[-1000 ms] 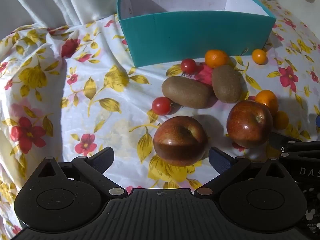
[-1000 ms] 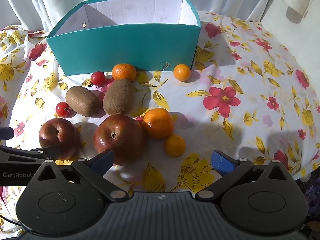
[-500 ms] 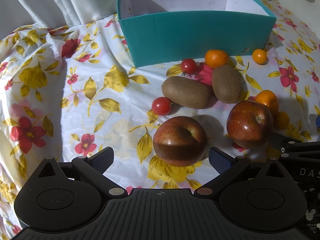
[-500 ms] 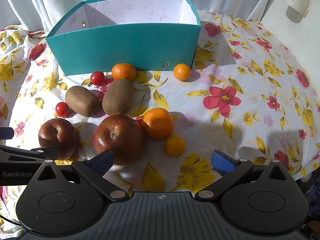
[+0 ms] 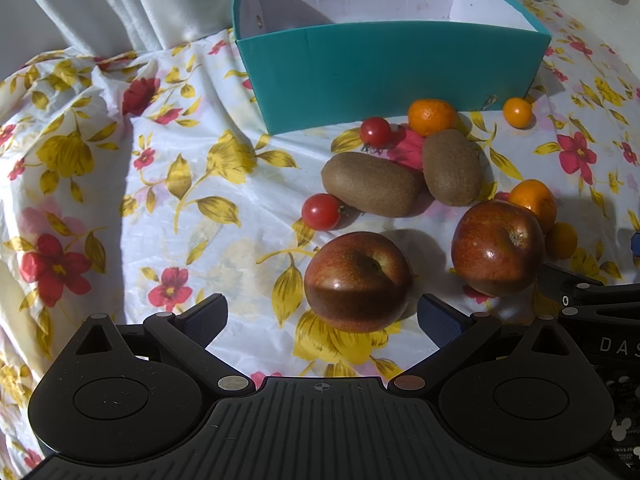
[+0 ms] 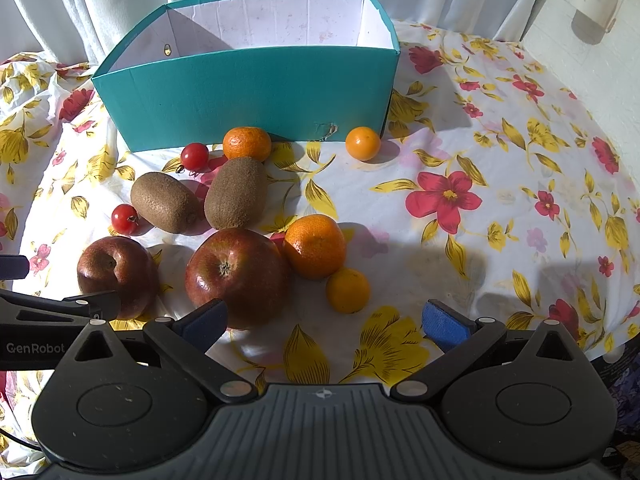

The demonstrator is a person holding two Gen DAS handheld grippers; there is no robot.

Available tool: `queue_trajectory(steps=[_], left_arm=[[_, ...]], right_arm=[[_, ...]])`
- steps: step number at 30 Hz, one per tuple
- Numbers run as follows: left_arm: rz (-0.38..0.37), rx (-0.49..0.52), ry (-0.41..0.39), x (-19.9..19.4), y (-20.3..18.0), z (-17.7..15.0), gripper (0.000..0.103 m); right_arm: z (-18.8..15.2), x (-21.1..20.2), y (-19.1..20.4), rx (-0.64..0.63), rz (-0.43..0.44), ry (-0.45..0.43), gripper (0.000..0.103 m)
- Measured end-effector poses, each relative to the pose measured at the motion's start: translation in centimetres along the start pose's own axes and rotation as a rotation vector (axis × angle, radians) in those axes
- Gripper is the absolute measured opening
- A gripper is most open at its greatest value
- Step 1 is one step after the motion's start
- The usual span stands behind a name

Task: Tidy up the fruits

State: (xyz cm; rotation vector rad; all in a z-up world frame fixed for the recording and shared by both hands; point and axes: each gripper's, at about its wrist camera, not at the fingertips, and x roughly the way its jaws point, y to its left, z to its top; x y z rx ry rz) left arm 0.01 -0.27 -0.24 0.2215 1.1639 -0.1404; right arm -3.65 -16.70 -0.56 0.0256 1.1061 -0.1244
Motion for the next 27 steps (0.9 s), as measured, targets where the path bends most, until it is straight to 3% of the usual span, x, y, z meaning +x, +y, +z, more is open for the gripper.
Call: queue_trajectory(steps=[27], left_arm=[[0.001,0.0,0.001,-0.01,0.13,0.11,0.103]], right_arm=[[-0.04,-0.17,-0.05,0.005,0.004,-0.007,0.103]])
